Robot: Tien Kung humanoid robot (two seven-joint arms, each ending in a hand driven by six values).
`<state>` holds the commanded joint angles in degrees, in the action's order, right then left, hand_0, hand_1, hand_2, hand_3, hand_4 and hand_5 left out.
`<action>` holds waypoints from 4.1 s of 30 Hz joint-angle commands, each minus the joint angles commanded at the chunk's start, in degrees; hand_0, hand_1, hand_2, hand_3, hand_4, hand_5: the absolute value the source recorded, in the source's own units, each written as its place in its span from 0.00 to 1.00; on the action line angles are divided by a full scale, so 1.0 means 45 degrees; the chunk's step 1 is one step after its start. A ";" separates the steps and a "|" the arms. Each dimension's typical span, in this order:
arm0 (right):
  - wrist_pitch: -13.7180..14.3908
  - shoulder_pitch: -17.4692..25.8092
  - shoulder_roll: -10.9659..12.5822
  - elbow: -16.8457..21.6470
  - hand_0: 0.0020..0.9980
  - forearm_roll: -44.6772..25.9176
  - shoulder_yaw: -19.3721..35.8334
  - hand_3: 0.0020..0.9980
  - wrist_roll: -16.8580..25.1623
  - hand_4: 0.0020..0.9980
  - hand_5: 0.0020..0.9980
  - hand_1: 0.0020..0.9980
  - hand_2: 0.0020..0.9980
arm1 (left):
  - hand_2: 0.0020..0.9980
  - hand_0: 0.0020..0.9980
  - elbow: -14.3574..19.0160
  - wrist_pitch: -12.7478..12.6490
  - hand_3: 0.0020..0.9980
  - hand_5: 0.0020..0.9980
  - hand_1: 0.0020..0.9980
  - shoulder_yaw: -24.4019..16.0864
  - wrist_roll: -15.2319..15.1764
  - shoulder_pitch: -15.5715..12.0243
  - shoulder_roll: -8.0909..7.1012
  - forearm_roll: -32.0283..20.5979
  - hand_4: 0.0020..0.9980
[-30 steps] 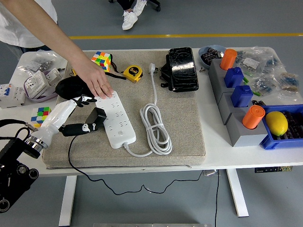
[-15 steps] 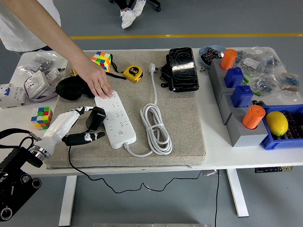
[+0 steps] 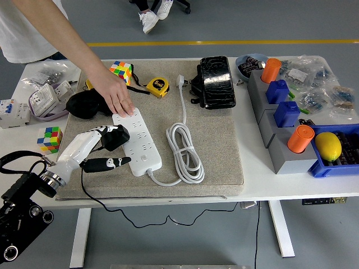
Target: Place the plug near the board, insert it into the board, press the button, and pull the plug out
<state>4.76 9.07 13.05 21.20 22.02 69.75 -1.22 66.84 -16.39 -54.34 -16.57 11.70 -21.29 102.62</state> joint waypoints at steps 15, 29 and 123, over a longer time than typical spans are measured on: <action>0.0010 -0.0024 -0.0003 0.0000 0.56 -0.0011 0.0013 0.54 0.0018 0.92 0.46 0.66 0.66 | 0.84 0.74 -0.0011 0.0078 0.78 0.74 0.82 0.0383 0.0312 0.0458 0.0156 0.0222 1.00; 0.0092 -0.0037 -0.0007 0.0006 0.57 0.0008 0.0074 0.54 0.0143 0.92 0.46 0.66 0.66 | 0.83 0.73 0.0086 0.0084 0.77 0.74 0.81 0.0313 0.0317 0.0440 0.0173 0.0232 1.00; 0.0110 0.0014 0.0061 0.0037 0.56 0.0019 0.0093 0.54 0.0221 0.92 0.45 0.65 0.64 | 0.17 0.05 0.5461 0.6426 0.86 0.00 0.10 0.1238 0.9295 0.0639 -0.0695 -0.0432 0.80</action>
<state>5.25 9.13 13.33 21.37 22.10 70.17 -0.23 91.41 12.52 -48.76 25.26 14.58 -24.42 100.67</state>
